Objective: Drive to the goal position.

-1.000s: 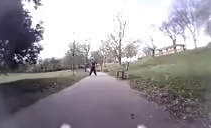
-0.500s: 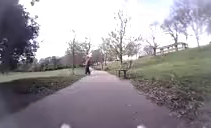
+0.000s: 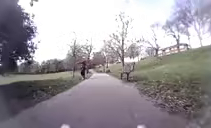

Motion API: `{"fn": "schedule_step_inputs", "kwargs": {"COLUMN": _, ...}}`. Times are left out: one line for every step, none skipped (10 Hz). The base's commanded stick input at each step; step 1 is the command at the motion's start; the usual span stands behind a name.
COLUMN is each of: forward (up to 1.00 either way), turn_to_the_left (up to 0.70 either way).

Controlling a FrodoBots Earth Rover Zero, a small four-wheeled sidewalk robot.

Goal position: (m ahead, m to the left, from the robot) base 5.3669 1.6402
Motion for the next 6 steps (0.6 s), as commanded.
{"fn": "schedule_step_inputs", "kwargs": {"forward": 0.70, "turn_to_the_left": 0.01}}
{"fn": "schedule_step_inputs", "kwargs": {"forward": 0.70, "turn_to_the_left": 0.01}}
{"fn": "schedule_step_inputs", "kwargs": {"forward": 0.70, "turn_to_the_left": 0.01}}
{"fn": "schedule_step_inputs", "kwargs": {"forward": 0.70, "turn_to_the_left": 0.01}}
{"fn": "schedule_step_inputs", "kwargs": {"forward": 0.70, "turn_to_the_left": 0.01}}
{"fn": "schedule_step_inputs", "kwargs": {"forward": 0.70, "turn_to_the_left": 0.01}}
